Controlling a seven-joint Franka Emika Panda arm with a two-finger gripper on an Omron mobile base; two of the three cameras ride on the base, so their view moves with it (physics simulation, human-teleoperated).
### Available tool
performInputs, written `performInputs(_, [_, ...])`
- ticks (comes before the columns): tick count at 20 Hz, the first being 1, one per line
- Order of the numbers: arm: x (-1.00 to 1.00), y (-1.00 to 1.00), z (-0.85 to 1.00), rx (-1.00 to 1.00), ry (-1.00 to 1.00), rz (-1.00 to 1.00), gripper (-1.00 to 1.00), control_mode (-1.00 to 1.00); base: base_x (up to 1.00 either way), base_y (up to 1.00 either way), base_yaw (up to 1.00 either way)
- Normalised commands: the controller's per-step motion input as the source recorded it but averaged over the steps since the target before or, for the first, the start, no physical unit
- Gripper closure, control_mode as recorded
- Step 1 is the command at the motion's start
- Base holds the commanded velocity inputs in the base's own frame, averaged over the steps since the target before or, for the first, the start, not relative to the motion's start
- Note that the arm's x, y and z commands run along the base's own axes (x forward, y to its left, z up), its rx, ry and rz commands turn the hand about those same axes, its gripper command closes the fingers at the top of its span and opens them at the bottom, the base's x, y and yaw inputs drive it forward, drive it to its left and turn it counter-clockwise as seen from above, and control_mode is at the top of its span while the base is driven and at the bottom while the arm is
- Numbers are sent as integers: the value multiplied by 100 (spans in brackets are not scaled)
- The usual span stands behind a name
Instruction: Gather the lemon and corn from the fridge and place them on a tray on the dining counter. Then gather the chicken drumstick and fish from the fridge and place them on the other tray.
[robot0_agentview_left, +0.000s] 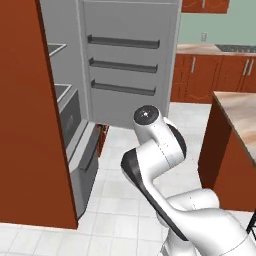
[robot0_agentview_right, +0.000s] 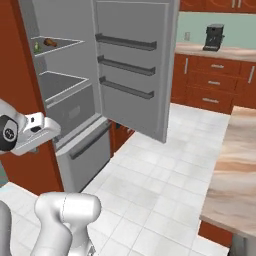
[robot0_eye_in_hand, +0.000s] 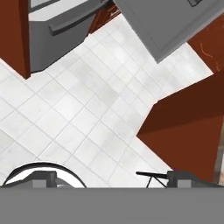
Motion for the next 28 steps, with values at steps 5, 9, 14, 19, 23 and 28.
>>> performInputs(5, [0,0,0,0,0,0,-100,100,47,4,37])
performInputs(9, [0,0,0,0,0,0,-100,100,40,0,39])
performInputs(14, [0,0,0,0,0,0,-100,100,48,0,39])
performInputs(19, [0,0,0,0,0,0,-100,100,64,0,33])
performInputs(23, [0,0,0,0,0,0,-100,100,64,0,31])
performInputs(28, [0,0,0,0,0,0,-100,100,51,-5,35])
